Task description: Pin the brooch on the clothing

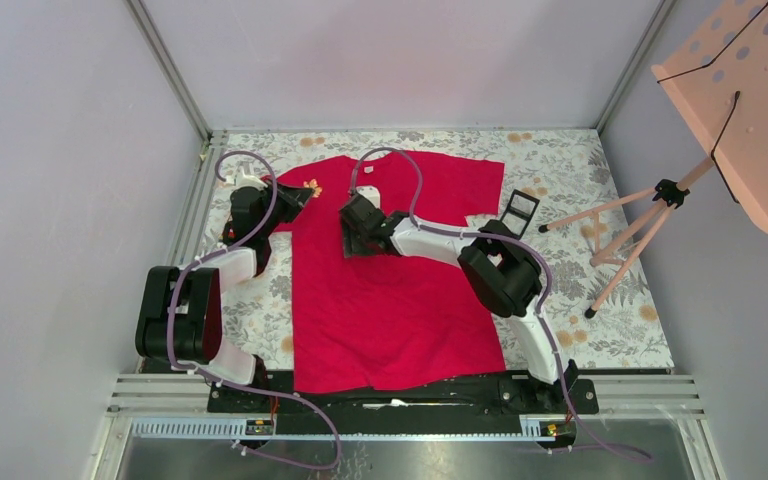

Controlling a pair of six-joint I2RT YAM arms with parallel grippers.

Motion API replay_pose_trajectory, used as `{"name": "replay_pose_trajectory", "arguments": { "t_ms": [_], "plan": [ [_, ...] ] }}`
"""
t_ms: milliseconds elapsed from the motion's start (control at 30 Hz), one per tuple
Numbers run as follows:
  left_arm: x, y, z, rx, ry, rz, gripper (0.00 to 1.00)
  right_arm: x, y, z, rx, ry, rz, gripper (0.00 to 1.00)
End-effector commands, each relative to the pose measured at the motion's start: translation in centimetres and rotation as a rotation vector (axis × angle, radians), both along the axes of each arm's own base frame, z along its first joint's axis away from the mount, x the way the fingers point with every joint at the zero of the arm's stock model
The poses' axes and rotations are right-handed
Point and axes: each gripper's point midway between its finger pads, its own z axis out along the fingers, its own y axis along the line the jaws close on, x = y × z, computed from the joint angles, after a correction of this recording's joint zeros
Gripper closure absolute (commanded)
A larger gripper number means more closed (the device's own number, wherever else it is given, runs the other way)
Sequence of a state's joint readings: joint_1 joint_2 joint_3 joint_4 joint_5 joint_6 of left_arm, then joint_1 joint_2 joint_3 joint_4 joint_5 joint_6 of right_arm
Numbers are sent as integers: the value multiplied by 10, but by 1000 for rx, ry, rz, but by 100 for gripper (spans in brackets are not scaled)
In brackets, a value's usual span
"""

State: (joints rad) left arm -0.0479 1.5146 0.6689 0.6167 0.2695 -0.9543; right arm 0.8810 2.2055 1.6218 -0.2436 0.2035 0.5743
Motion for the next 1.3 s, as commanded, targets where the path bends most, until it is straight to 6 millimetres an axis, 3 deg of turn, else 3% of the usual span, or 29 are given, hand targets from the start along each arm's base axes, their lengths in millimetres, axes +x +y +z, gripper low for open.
{"name": "replay_pose_trajectory", "arguments": {
  "t_ms": [0, 200, 467, 800, 867, 1267],
  "plan": [
    [2, -2, 20, -27, -88, -23, 100, -13, -10, -1, -56, -28, 17, 36],
    [-3, -3, 17, -30, -81, -27, 100, -35, -25, -14, -134, 4, 28, 35],
    [-8, -3, 10, -27, -70, -29, 100, -47, -35, -9, -130, 10, 21, 34],
    [-4, 1, 10, 5, -76, -12, 100, -1, -2, 64, -105, -103, 57, 24],
    [-3, 3, 8, 7, -71, 2, 100, 9, -3, 66, -106, -100, 45, 25],
    [-2, 10, -1, -2, -37, 50, 100, 52, 7, 35, -97, 15, 67, 38]
  ]
}}
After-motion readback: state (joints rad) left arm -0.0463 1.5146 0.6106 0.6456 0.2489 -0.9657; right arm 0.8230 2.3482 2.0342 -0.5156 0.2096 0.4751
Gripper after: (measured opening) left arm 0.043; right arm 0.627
